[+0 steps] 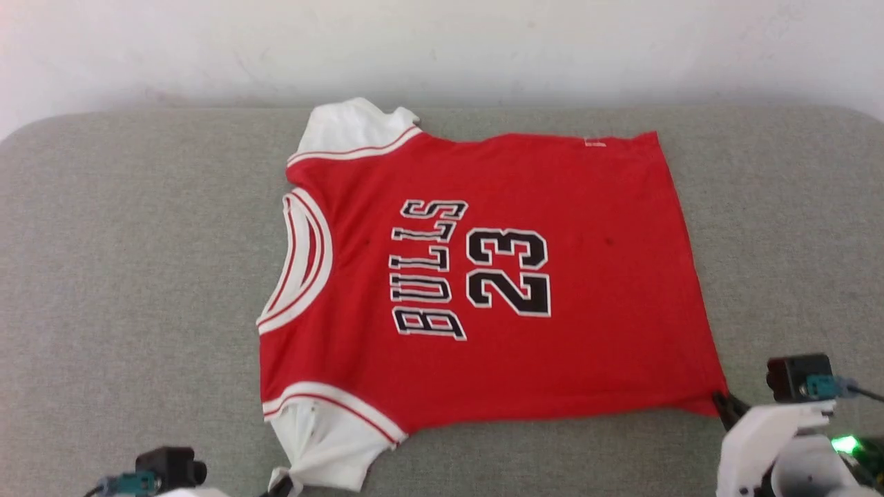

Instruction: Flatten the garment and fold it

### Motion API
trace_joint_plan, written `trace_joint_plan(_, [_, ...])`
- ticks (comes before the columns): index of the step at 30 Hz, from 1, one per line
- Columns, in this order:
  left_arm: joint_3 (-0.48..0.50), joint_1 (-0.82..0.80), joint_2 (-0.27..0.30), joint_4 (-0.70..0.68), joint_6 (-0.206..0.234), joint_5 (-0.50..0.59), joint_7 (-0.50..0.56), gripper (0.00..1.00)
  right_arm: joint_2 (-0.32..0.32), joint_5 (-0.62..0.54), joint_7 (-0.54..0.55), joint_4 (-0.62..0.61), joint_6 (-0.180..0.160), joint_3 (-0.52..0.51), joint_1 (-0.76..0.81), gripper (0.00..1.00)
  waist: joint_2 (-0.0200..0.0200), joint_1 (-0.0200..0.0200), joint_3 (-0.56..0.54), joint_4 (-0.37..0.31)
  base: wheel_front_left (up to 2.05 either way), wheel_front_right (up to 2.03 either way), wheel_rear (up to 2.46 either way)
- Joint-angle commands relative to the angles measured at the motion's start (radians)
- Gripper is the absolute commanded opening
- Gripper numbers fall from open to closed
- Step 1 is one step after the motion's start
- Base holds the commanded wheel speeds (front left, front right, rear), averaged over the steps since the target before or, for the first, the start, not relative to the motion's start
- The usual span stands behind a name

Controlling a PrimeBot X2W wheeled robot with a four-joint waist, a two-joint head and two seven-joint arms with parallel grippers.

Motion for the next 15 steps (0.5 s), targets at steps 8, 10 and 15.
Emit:
trace_joint_plan(8, [0.000,0.067,-0.026,-0.018,0.000,0.058,-0.129,0.00,0.049,0.002,-0.019,-0.082,-0.001,-0.048,0.159,0.00,-0.0001,0.0001,-0.026,0.012,0.00,0.00,0.00])
trace_joint_plan(10, [-0.004,0.055,-0.048,-0.001,-0.011,0.085,-0.187,0.00,0.055,0.003,-0.062,-0.078,-0.001,-0.039,0.175,0.00,-0.0001,0.0001,-0.026,0.013,0.00,0.00,0.00])
trace_joint_plan(15, [-0.017,-0.011,-0.087,0.061,-0.024,0.185,-0.337,0.00,0.070,-0.012,-0.183,-0.046,-0.001,-0.041,0.164,0.00,-0.0001,0.0001,-0.021,0.003,0.00,0.00,0.00])
